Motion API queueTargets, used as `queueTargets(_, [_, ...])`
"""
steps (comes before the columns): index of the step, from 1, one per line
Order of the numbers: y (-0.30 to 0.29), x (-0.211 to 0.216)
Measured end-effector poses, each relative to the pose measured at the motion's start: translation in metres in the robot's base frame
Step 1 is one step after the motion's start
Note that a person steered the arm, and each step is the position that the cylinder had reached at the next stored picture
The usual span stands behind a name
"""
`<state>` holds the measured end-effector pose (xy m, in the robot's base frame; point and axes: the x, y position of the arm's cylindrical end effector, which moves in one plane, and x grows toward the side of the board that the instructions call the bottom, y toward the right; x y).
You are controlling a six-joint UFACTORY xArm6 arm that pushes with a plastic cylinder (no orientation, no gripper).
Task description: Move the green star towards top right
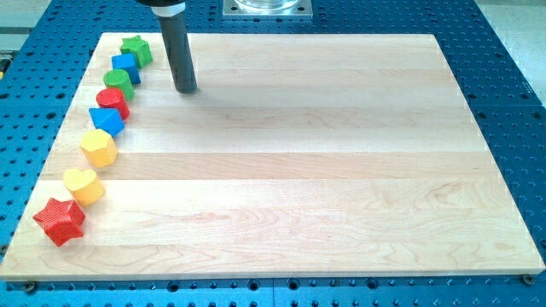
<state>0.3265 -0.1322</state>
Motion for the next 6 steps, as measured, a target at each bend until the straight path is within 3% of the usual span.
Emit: queueTargets(6, [-0.014,0.000])
